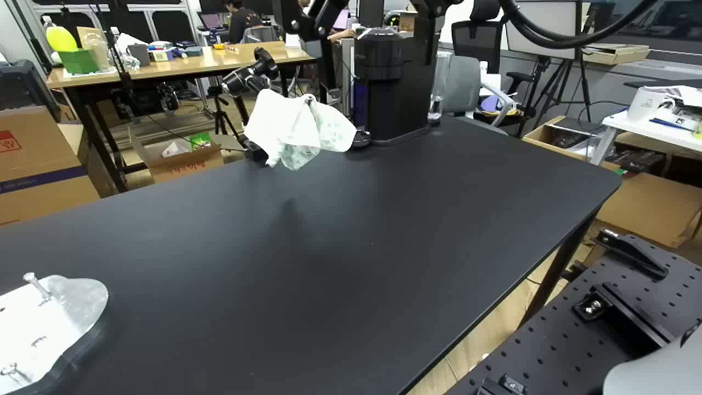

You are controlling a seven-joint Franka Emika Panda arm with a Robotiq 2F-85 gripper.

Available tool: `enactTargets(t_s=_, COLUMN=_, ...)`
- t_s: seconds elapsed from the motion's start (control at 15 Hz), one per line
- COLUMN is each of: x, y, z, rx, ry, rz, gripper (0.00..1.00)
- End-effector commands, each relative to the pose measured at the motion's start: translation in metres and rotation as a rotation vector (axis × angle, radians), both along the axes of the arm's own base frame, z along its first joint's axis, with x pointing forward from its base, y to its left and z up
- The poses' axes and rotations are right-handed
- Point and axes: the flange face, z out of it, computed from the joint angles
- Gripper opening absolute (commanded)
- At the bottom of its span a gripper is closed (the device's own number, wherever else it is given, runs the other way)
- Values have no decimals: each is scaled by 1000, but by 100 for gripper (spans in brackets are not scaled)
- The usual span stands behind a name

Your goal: Put the towel on the table

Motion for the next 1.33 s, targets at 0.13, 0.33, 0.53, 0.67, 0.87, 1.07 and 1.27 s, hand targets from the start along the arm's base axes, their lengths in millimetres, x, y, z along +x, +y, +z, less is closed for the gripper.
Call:
enactTargets(t_s=0.13, x=0, y=0, z=0, rx=0, ry=1, rz=0, gripper=100)
enactTargets(t_s=0.33, x=0, y=0, z=0, rx=0, ry=1, rz=0, gripper=100)
enactTargets(t_s=0.53, x=0, y=0, z=0, rx=0, ry=1, rz=0, gripper=100)
enactTargets(t_s=0.67, x=0, y=0, z=0, rx=0, ry=1, rz=0, gripper=100)
enactTargets(t_s=0.87, x=14, y=-19, z=0, rx=-8, ry=-52, rz=-63, gripper=100)
enactTargets(t_s=1.07, x=42, y=-56, z=4, rx=-21, ry=-160, rz=-119, gripper=100)
enactTargets(t_s=1.27, x=74, y=-87, z=7, rx=-29, ry=-221, rz=-104, gripper=100)
